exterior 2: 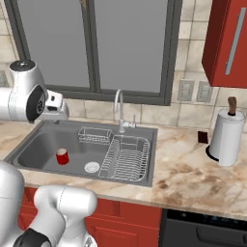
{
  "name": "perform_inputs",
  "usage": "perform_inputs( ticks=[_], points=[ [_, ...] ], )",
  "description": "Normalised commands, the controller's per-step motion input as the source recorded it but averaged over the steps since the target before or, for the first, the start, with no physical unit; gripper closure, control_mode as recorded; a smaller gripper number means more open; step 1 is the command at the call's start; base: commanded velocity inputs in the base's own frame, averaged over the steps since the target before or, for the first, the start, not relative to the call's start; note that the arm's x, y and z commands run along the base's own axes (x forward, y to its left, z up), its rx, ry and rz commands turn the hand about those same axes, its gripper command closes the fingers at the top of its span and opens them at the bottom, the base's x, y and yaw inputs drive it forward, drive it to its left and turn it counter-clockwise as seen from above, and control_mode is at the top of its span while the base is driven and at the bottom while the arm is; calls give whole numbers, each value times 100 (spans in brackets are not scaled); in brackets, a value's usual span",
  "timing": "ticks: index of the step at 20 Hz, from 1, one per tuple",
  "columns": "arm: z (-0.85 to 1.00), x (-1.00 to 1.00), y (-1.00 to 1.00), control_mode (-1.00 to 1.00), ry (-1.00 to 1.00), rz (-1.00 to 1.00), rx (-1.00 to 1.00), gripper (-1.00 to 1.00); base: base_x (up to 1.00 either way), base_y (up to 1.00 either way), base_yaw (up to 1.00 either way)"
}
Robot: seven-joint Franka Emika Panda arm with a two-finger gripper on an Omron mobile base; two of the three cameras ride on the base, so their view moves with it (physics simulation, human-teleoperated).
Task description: Pick the mug and place it in the sink. Pick the bowl and place it in the open cabinet and then close the cabinet.
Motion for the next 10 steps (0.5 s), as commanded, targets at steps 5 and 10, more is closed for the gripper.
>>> perform_inputs(
  ticks=[5, 10],
  points=[
    [0, 0, 0, 100, 0, 0, 0, -100, 20, 100, 0],
    [0, 0, 0, 100, 0, 0, 0, -100, 14, 100, 0]
  ],
)
